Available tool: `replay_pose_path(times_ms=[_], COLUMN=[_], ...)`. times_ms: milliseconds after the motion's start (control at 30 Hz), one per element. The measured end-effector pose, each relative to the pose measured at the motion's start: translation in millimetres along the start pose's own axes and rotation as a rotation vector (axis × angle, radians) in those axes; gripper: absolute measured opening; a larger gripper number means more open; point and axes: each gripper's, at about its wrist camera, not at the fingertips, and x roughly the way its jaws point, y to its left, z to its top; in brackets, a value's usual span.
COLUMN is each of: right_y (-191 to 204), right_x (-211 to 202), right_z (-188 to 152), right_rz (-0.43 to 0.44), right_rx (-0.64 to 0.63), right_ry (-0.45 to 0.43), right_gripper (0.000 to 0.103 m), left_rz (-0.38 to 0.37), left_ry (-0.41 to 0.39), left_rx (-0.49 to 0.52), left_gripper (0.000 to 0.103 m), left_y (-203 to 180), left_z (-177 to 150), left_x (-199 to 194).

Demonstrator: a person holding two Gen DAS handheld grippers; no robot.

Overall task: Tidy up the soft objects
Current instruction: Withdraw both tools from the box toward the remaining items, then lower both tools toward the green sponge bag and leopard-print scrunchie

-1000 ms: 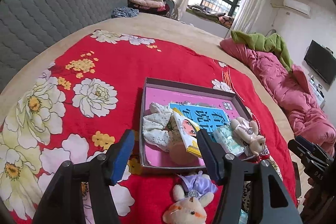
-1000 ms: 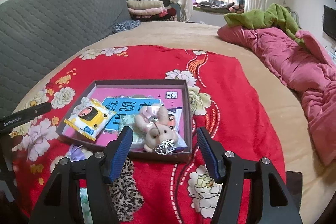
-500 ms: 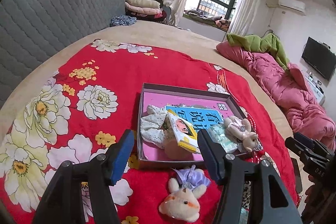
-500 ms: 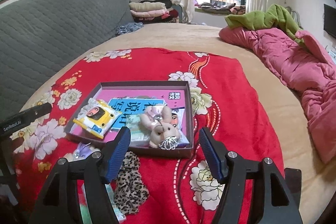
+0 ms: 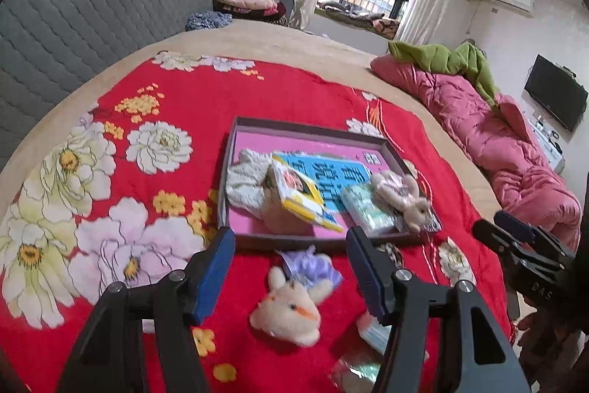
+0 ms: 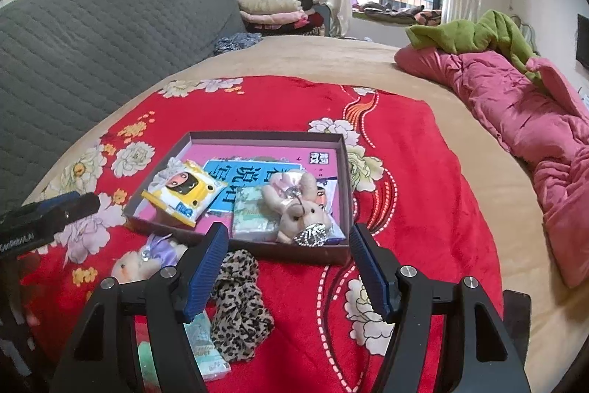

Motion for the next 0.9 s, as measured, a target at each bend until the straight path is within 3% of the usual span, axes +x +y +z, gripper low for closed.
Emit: replay_pose_path(times_ms=[900], right_y=[6.5], right_x=[-17.2], right_z=[-23.2], right_rz=[0.051], right_rx=[-0.024], right_ry=[0.041], right_gripper=[0.071], left_rz=[-0.056], left_ry=[0.155], left_rx=[0.108], left_gripper=[0.062], left_y=[-49.6], left_z=[-61.9], left_x=[-19.2])
